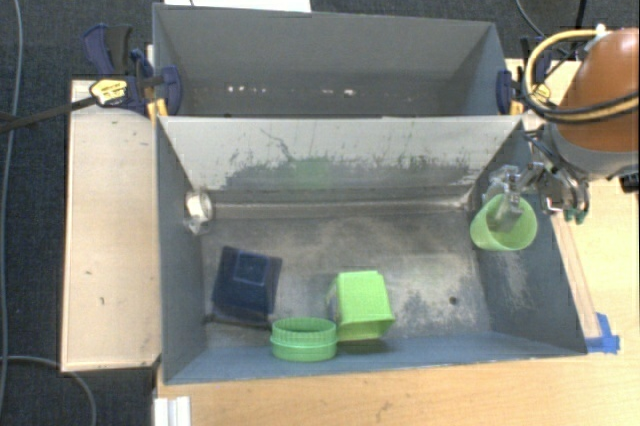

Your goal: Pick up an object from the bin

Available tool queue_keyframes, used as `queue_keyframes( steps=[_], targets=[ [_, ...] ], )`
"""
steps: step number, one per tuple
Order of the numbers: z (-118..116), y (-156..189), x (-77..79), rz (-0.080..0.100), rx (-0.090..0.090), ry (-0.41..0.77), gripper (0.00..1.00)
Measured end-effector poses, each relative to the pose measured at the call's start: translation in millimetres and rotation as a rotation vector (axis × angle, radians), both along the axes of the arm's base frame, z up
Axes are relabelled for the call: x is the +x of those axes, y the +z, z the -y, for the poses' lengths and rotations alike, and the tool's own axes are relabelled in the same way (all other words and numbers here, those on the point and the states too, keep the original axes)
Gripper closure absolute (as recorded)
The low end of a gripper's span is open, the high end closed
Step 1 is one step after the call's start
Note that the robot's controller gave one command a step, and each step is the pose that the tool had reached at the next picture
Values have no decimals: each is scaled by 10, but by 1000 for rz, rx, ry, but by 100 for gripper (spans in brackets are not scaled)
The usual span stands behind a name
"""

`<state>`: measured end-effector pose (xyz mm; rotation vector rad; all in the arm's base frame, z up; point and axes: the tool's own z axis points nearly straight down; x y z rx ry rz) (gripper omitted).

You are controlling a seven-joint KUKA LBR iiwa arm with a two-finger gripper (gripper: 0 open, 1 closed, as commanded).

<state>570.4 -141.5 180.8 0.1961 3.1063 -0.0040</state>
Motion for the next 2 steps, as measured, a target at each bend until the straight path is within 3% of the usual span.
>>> queue_keyframes(
  steps=[1, 2],
  targets=[
    [-19, 360, 63, -22, 7, -26, 100],
    [-38, 1055, 12, -6, 3, -27, 100]
  ],
)
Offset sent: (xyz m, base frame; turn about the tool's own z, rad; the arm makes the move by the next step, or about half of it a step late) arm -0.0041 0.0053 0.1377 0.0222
